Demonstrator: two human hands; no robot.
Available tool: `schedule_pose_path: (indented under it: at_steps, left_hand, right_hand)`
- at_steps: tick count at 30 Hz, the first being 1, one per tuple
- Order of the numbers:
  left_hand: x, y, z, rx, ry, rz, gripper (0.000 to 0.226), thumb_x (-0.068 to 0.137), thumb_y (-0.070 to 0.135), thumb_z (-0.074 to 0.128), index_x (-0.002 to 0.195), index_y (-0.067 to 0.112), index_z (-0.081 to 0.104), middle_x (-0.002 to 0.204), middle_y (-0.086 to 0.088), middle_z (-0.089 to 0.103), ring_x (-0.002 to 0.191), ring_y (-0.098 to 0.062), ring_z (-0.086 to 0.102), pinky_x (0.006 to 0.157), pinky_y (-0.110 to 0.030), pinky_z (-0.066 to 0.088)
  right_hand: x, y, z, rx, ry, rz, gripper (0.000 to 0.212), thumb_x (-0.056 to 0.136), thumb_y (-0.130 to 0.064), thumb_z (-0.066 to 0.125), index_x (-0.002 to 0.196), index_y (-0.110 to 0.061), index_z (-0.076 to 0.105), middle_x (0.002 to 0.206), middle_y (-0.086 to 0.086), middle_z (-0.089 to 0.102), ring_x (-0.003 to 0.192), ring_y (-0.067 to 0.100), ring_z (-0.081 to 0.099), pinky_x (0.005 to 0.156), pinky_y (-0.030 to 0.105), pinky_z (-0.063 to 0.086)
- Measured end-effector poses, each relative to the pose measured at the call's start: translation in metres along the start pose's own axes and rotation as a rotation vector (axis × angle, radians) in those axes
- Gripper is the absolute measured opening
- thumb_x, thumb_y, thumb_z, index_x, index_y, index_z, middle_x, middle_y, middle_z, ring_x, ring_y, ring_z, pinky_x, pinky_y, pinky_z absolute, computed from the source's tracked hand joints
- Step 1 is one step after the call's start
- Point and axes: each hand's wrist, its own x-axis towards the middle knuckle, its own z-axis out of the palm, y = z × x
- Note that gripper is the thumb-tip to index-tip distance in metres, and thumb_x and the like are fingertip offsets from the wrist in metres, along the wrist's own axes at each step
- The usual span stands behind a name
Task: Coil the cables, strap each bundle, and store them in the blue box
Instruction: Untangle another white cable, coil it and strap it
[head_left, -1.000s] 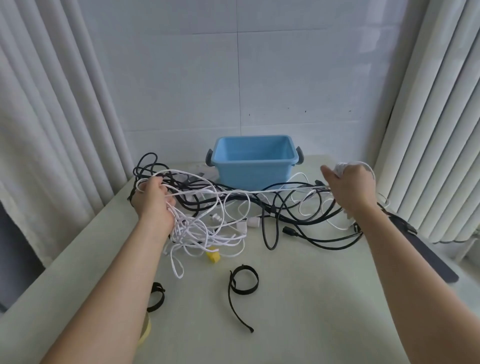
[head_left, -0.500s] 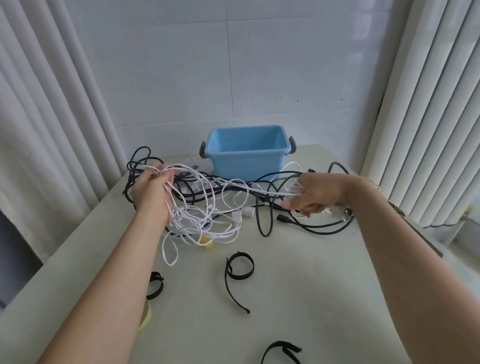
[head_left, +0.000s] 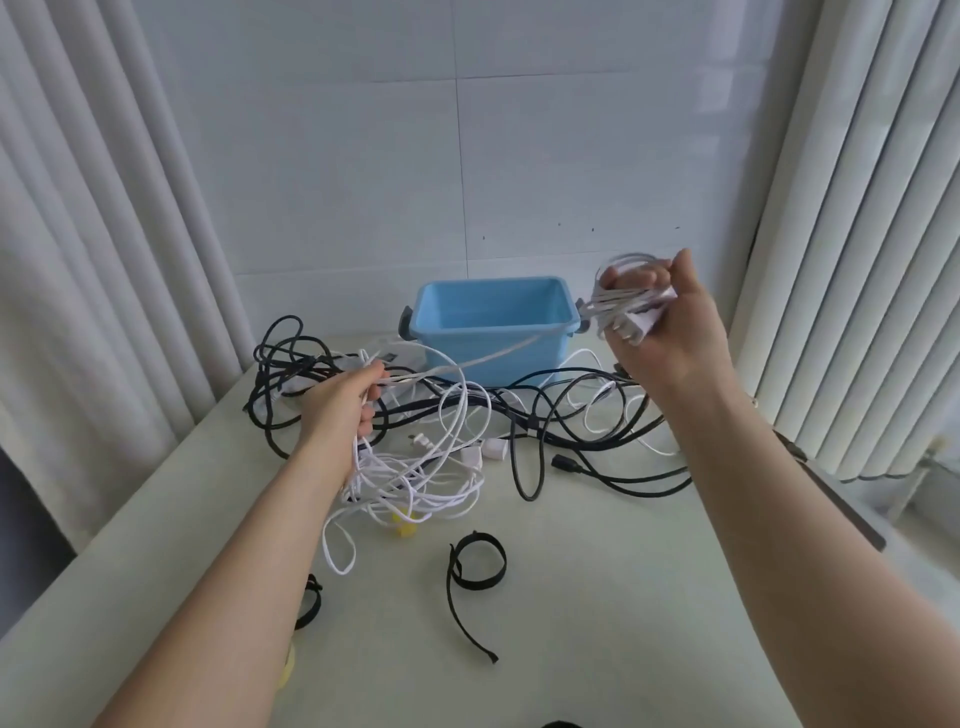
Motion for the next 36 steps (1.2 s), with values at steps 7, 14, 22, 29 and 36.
schedule_pose_path:
  at_steps: [7,14,22,29,36]
  left_hand:
    - [-0.015,0.005,0.012,0.036,-0.209,0.062,0.024,0.094,0.026,0.066,0.073,0.016,0.072,0.064,0.002,0.054,0.045,-0.007,0.032,0.04,-0.018,0.019]
    - [-0.023,0.02,0.015,0.0,-0.231,0.092,0.026,0.093,0.028,0.067,0.07,0.018,0.074,0.057,0.001,0.049,0.042,-0.009,0.026,0.043,-0.025,0.014]
    - [-0.021,0.024,0.011,-0.153,-0.144,0.064,0.025,0.095,0.027,0.063,0.076,0.011,0.066,0.053,0.002,0.046,0.035,-0.007,0.024,0.035,-0.018,0.016]
    - [-0.027,0.021,0.013,-0.02,-0.055,0.058,0.024,0.096,0.025,0.065,0.101,0.003,0.075,0.059,0.0,0.053,0.038,-0.003,0.037,0.037,-0.015,0.024]
    - [-0.031,0.024,0.011,0.198,-0.419,0.049,0.044,0.091,0.049,0.061,0.103,0.009,0.076,0.056,0.007,0.044,0.045,-0.005,0.034,0.044,-0.017,0.025]
  right_hand:
    - [0.004,0.006,-0.018,-0.567,0.344,-0.459,0.024,0.106,-0.025,0.043,0.086,-0.013,0.05,0.076,0.003,0.072,0.074,0.019,0.071,0.055,0.024,0.049]
    - [0.012,0.014,-0.043,-1.829,0.163,-0.367,0.027,0.103,-0.014,0.047,0.095,0.007,0.062,0.063,0.006,0.071,0.056,0.015,0.068,0.069,0.033,0.061]
    - [-0.012,0.033,-0.038,-2.07,-0.295,0.377,0.059,0.092,-0.059,0.056,0.067,-0.006,0.061,0.064,0.012,0.062,0.055,0.025,0.052,0.053,0.028,0.047]
    - [-0.013,0.033,-0.038,-1.639,-0.58,0.568,0.06,0.093,-0.034,0.067,0.055,-0.003,0.032,0.043,0.006,0.027,0.042,0.028,0.025,0.063,0.042,0.043]
    - [-0.01,0.027,-0.023,-0.991,-0.328,0.368,0.05,0.093,-0.022,0.055,0.048,-0.025,0.033,0.036,-0.011,0.025,0.029,0.006,0.023,0.055,0.026,0.044]
